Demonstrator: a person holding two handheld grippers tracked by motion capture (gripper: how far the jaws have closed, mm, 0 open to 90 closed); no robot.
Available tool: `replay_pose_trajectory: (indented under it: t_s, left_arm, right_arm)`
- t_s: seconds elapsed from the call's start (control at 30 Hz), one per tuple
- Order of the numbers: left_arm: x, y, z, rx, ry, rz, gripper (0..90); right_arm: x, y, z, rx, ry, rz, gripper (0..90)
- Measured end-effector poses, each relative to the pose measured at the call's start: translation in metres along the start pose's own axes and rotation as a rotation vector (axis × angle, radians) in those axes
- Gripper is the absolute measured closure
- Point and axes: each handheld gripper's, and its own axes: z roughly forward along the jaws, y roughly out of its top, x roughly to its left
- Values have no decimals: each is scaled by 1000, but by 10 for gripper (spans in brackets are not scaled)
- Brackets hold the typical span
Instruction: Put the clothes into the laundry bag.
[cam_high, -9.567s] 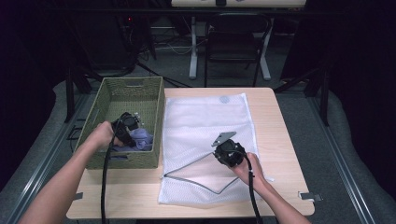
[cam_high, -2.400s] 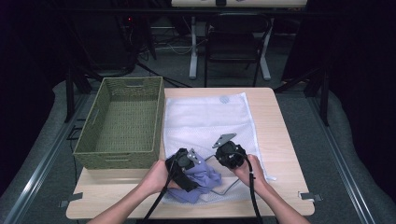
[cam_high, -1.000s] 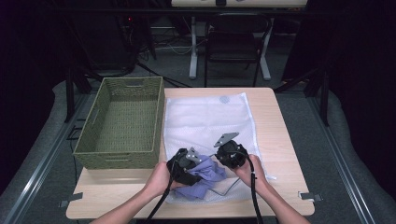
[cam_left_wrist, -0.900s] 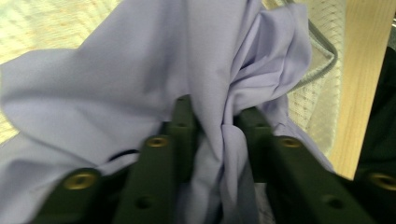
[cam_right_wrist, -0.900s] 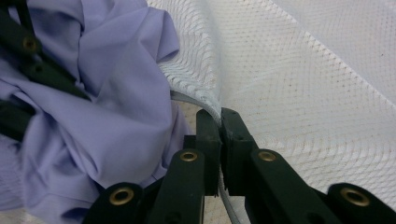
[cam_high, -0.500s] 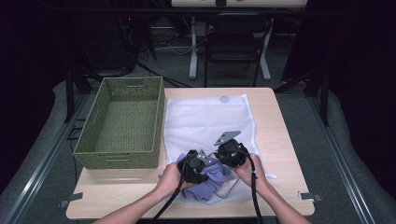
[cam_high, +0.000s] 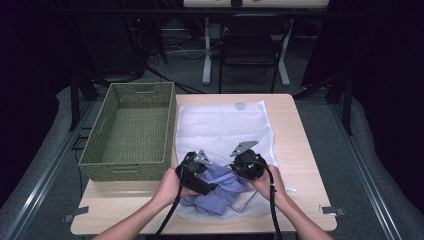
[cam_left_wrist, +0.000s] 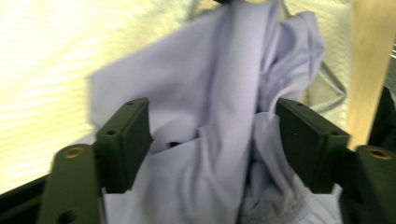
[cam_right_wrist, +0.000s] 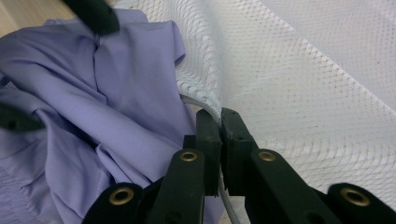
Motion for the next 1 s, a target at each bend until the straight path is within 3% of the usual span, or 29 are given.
replay_pose_trajectory:
  t_s: [0.07,0.17,0.23,0.37,0.63,0.83,1.0]
  left_arm:
    - [8,-1,2,2,20,-27,217]
    - [19,-4,9,11,-6,-72,190]
    - [23,-4,15,22,-21,-81,196]
    - [28,-5,26,37,-57,-93,332]
    - [18,-4,33,44,-80,-33,795]
    - [1,3,23,24,-77,41,851]
    - [-11,8,34,43,-91,77,852]
  right_arm:
    - [1,0,0,-1,0,-6,874]
    - [1,1,0,-2,0,-6,875]
    - [1,0,1,0,3,-1,875]
    - [1,0,4,8,6,-3,875]
    - [2,1,5,11,5,-5,875]
    - [3,4,0,-7,-5,-3,875]
    - [5,11,-8,-43,-7,-6,875]
